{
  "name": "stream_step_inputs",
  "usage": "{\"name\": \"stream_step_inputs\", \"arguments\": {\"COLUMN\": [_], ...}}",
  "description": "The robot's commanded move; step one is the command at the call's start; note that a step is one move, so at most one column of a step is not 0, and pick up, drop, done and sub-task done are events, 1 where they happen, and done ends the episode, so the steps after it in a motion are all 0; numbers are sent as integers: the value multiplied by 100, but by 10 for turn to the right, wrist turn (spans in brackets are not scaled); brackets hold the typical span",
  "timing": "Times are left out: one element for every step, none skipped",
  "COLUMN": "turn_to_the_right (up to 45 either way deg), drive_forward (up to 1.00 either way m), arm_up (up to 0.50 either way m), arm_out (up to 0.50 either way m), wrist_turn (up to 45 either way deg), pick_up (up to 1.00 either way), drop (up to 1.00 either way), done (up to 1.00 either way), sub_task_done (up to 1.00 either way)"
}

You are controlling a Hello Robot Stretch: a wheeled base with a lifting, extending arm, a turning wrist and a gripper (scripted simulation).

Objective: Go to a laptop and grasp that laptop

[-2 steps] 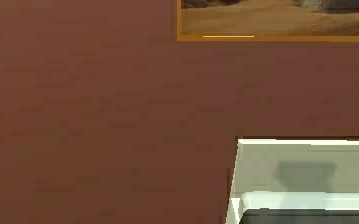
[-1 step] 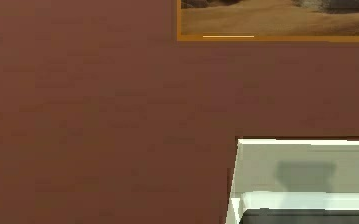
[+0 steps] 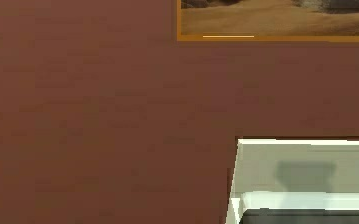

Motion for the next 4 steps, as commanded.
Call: {"name": "stream_step_inputs", "arguments": {"turn_to_the_right": [0,0,0,0], "drive_forward": [0,0,0,0], "arm_up": [0,0,-30,0], "arm_out": [0,0,0,0], "wrist_turn": [450,420,0,0], "pick_up": [0,0,0,100], "drop": [0,0,0,0], "done": [0,0,0,0], "sub_task_done": [0,0,0,0]}}
